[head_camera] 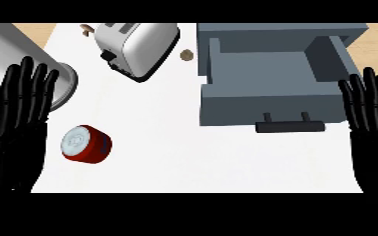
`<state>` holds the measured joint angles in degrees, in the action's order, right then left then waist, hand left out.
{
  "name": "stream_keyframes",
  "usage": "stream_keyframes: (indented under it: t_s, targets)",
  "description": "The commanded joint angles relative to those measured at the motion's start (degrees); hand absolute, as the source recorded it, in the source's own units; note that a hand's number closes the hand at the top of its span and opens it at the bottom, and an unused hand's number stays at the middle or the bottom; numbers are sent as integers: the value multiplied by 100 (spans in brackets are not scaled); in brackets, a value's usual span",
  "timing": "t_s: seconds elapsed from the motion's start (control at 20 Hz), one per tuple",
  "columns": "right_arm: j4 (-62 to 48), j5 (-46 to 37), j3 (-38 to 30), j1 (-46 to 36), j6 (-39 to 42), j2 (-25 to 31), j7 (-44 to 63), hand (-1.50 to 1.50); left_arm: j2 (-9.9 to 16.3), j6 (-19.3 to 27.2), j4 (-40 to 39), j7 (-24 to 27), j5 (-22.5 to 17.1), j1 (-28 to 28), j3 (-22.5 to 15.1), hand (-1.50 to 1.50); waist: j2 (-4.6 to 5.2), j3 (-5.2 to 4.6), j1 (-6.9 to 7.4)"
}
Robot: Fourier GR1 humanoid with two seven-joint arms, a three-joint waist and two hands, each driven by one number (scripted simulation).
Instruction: Pick up the can, place it into the drawer and close the drawer
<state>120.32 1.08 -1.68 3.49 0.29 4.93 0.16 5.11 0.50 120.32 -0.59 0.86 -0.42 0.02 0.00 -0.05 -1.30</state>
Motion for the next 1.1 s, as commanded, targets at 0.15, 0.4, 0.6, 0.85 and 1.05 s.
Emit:
stream_keyframes:
  t_s: [0.15,0.4,0.6,0.85,1.05]
  targets:
    - [-7,-153,117,20,-52,-128,-219,-150,-271,753,563,-6,692,793,292,-150,-14,7,194]
    - [-119,60,-285,317,-342,-120,836,-150,-503,1899,484,-1273,391,1775,872,-150,-6,2,289]
    - [-481,-42,-298,-67,-403,-73,1009,-150,-508,2648,1224,-1816,990,2303,-71,-150,-2,10,206]
    - [-117,15,-372,155,-377,-74,1239,-150,-510,2586,1513,-2132,1147,2271,69,-150,-6,5,148]
    - [-466,-27,-317,145,-225,-129,738,-150,-274,2452,1335,-2834,1166,1364,493,-150,1,6,127]
